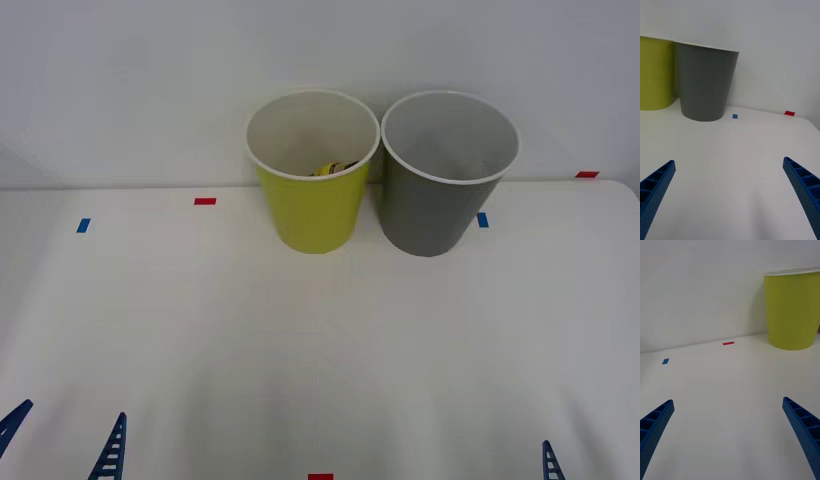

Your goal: Put cans in the gray bin and PET bottles in the light green bin.

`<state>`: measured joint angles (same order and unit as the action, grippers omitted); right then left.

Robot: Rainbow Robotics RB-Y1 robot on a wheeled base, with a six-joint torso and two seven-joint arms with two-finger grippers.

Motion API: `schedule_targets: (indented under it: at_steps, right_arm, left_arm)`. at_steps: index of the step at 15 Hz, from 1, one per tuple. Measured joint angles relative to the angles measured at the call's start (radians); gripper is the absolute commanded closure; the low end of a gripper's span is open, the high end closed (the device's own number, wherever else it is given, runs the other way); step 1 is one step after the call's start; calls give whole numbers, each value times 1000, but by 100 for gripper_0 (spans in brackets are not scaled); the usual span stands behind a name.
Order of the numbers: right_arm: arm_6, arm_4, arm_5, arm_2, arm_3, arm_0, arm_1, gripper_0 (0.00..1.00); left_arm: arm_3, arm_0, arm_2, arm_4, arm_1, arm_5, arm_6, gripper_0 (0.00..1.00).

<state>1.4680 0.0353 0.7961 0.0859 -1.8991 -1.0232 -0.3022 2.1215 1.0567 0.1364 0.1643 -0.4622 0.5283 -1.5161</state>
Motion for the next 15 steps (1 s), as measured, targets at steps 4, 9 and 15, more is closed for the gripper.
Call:
schedule_targets:
  at_steps: [4, 9, 15]
  right_arm:
    - [0, 0, 0, 0, 0, 0, 0, 0]
    - [0, 0, 0, 0, 0, 0, 0, 0]
    - [0, 0, 0, 0, 0, 0, 0, 0]
  left_arm:
    - [-41, 8, 0, -68, 20, 68, 96, 0]
    - [-52, 15, -1, -168, 107, 79, 98, 0]
    - [-52, 16, -1, -174, 112, 78, 97, 0]
